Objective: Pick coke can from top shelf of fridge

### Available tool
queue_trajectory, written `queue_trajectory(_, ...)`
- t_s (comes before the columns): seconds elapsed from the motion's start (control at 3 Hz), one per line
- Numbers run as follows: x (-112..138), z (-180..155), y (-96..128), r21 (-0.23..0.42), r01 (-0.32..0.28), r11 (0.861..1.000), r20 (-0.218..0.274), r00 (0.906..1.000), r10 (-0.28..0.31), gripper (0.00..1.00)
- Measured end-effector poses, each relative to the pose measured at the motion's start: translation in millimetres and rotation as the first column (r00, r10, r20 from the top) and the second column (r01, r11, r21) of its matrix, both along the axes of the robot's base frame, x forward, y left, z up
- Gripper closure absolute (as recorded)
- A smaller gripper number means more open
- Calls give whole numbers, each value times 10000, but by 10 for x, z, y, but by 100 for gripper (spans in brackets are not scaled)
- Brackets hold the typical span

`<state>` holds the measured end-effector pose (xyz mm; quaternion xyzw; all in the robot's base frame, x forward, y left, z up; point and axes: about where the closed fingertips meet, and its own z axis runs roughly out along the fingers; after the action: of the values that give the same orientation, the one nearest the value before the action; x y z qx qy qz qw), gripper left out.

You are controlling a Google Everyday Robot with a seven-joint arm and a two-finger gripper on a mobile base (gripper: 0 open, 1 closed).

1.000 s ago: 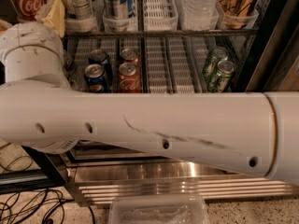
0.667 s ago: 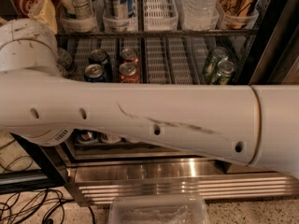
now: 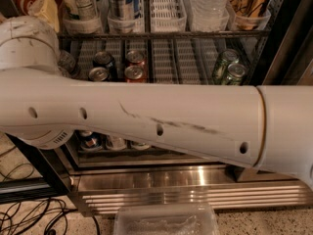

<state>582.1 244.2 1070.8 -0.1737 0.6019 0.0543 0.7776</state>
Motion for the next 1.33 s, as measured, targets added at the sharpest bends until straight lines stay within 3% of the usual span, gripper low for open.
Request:
queue_trajectory(1.0, 243, 4, -181, -64, 850, 9964, -27, 9964, -850, 33)
queue_trajectory(1.33, 437, -19, -8, 37, 621, 9981, -254, 9978, -620, 33)
